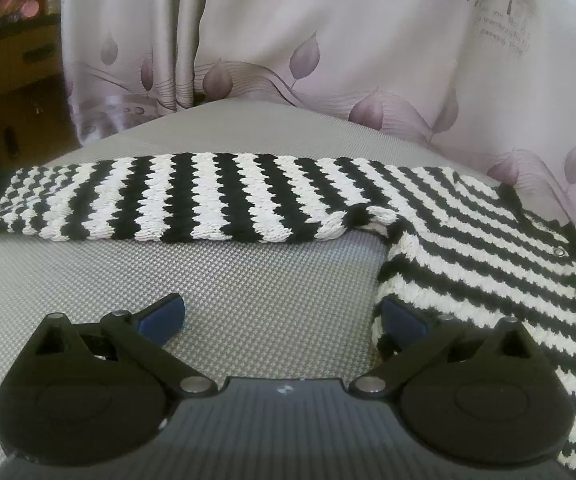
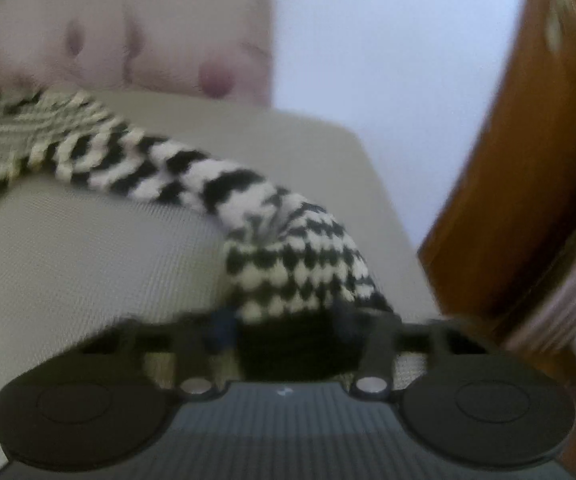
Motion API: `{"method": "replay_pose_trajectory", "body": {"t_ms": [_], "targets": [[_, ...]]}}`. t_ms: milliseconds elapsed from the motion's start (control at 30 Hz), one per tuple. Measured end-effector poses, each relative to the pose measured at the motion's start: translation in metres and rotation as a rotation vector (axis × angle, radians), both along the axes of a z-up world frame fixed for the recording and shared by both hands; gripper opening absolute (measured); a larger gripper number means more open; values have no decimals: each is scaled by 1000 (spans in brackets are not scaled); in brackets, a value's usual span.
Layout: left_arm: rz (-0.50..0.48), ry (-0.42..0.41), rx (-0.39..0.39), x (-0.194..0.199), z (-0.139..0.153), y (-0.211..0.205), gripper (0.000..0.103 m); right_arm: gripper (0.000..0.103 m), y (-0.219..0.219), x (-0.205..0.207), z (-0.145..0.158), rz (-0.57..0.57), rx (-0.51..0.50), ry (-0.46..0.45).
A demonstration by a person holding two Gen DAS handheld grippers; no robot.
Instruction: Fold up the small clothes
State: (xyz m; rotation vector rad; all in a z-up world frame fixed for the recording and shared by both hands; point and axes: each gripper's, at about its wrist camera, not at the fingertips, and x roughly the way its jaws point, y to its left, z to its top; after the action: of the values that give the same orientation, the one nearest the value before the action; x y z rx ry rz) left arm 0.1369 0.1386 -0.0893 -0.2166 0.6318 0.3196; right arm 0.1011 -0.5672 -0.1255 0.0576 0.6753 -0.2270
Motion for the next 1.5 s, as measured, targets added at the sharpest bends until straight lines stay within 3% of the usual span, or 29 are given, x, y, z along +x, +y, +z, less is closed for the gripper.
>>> {"method": "replay_pose_trajectory", "body": {"t_ms": [67, 100, 200, 300, 367, 400, 467, 500, 600, 700, 733, 867, 933, 1000, 1067, 1100, 1133, 1167, 1267, 1367, 1500], "targets": [[-3, 8, 10, 1, 0, -1, 103, 11, -29, -12, 22, 42, 289, -113], [-5, 10, 14, 2, -1, -1, 103, 11, -39, -18, 34, 45, 383, -167], [-7, 14, 18, 2, -1, 0, 103, 11, -89, -35, 64, -66, 720, -312], [-5, 20, 28, 4, -2, -1, 103, 11, -137, -43, 69, -250, 871, -400], [-2, 22, 33, 4, -2, 0, 103, 12, -171, -43, 49, -423, 953, -359], [-3, 22, 33, 4, -2, 1, 103, 17, -185, -40, 31, -488, 982, -324], [-5, 22, 32, 3, -3, 1, 103, 23, -196, -54, 5, -660, 906, -278], [-4, 21, 32, 4, -2, 0, 103, 23, -192, -60, -3, -670, 847, -274], [-6, 19, 28, 3, -3, 1, 103, 24, -157, -74, -31, -494, 868, -269], [-8, 21, 33, 2, -3, 2, 103, 39, -107, -91, -50, -413, 811, -245], [-7, 21, 31, 2, -3, 2, 103, 38, -95, -93, -56, -380, 806, -243], [-8, 19, 31, 2, -3, 2, 103, 50, -69, -97, -57, -386, 774, -308], [-6, 16, 28, 1, -2, 2, 103, 64, -64, -89, -53, -391, 798, -349], [-3, 13, 24, 0, -2, 2, 103, 64, -64, -79, -52, -396, 776, -367], [0, 11, 22, -2, -2, 3, 103, 63, -65, -68, -52, -403, 750, -378], [1, 10, 21, -2, -2, 3, 103, 51, -62, -70, -48, -406, 713, -366], [1, 9, 20, -3, -1, 3, 103, 18, -60, -67, -46, -409, 662, -330], [1, 8, 18, -3, -1, 3, 103, 10, -59, -68, -46, -402, 640, -299], [3, 9, 16, -3, -1, 3, 103, 10, -68, -79, -39, -387, 708, -352], [4, 8, 16, -3, -1, 2, 103, 10, -82, -111, 3, -388, 684, -493], [7, 4, 12, -3, -1, 2, 103, 10, -106, -114, 22, -432, 600, -434]]}}
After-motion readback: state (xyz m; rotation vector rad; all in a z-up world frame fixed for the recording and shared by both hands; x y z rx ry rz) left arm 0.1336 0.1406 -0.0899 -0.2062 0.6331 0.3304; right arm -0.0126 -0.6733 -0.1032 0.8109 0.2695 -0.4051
